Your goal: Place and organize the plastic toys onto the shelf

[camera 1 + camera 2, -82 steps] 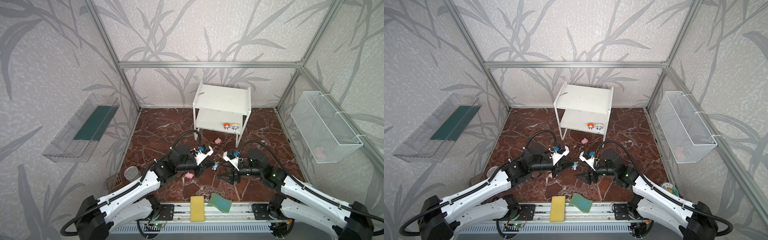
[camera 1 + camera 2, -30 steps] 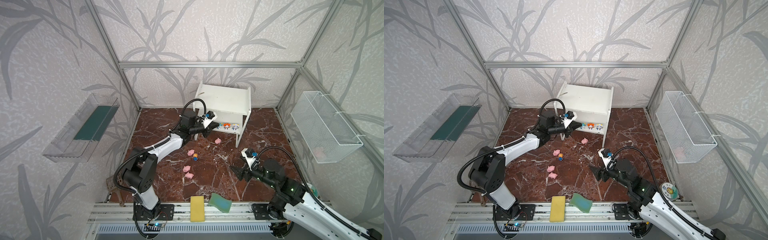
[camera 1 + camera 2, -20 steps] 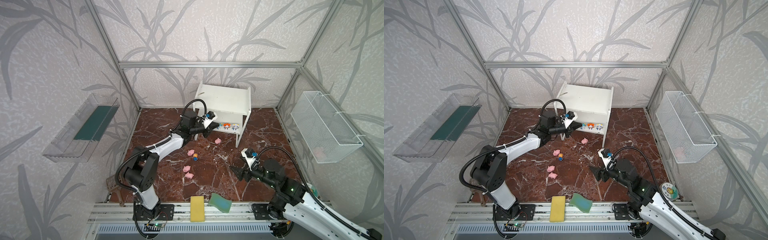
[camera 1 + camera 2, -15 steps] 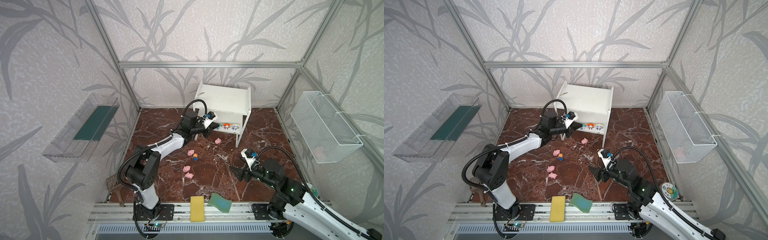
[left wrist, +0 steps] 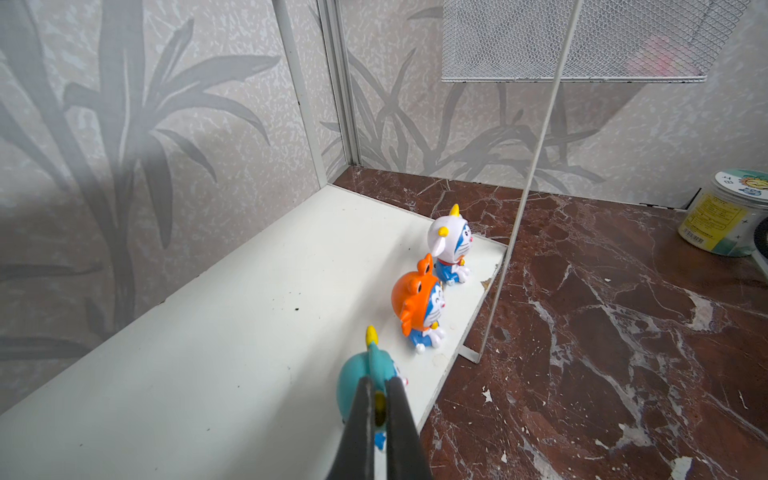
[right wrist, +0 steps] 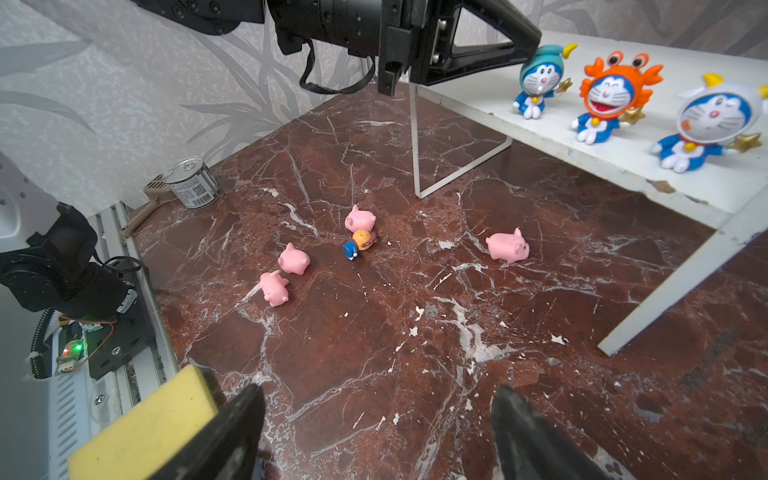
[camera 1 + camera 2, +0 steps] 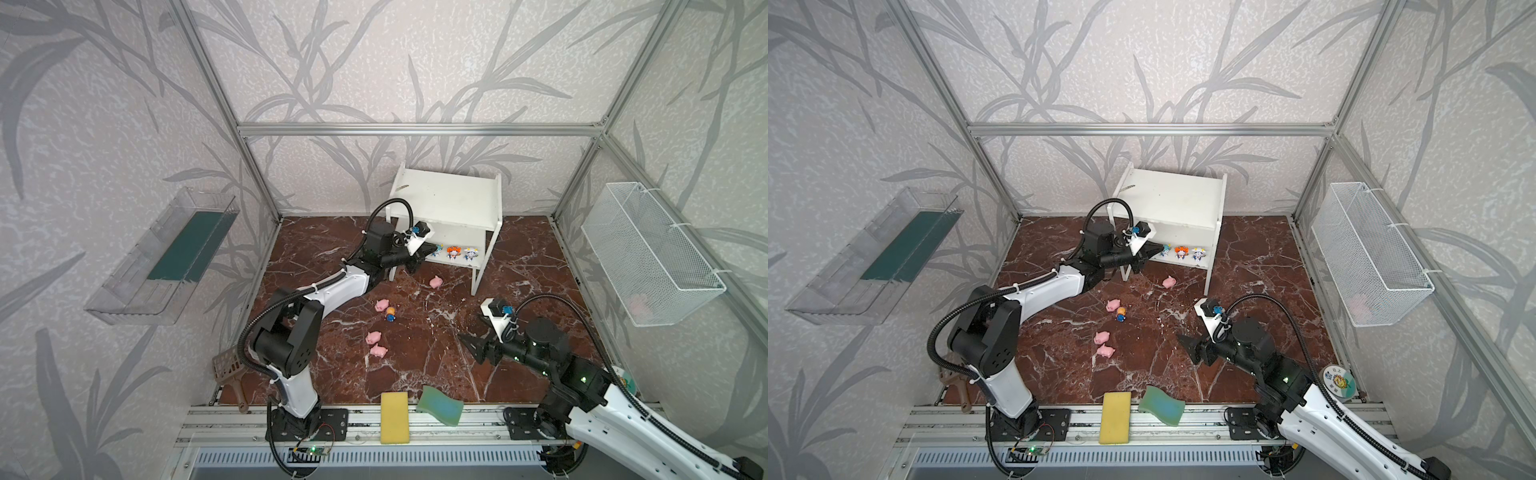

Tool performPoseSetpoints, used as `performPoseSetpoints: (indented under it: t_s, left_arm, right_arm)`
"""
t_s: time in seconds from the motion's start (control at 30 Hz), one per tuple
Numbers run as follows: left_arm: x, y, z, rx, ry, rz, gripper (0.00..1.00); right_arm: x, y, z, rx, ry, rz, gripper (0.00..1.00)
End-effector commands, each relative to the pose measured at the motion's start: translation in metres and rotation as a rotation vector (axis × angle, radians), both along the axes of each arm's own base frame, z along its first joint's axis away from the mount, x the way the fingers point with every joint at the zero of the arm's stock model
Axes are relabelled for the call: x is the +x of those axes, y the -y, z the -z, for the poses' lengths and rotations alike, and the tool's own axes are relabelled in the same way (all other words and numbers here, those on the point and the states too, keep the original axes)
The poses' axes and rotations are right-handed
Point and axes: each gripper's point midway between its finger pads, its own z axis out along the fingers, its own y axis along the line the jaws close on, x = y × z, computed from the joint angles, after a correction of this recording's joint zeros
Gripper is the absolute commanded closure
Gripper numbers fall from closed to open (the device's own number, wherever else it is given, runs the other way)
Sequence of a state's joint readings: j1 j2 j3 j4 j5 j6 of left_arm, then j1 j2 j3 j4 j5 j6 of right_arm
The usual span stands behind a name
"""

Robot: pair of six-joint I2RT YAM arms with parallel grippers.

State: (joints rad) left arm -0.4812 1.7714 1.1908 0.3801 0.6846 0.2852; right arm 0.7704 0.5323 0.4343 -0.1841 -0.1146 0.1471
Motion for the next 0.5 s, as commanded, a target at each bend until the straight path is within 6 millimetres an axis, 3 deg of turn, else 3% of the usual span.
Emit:
performPoseSetpoints:
  t_s: [0.0,0.13,0.3,0.47]
  left_arm:
    - [0.0101,0.0008,-0.0192,-0.031,0.057,-0.006,1.00]
    - [0.0104,0.0007,-0.0178,-0.031,0.050,-0.008,0.98]
    - [0.0128,-0.0011,-0.0207,-0.046,0.050,-0.024,0.85]
    - [0.0140,-0.0019,-0.0219,-0.052,0.052,-0.029,0.80]
  right_arm:
    - [0.0001,-0.0025,-0.0021,0.013,0.015,-0.014,0.15]
    - [-0.0002,-0.0029,-0.0019,0.014,0.013,-0.016,0.15]
    - [-0.0005,-0.0034,-0.0018,0.015,0.012,-0.019,0.15]
    - [-0.0007,-0.0037,-0.0025,0.016,0.014,-0.021,0.15]
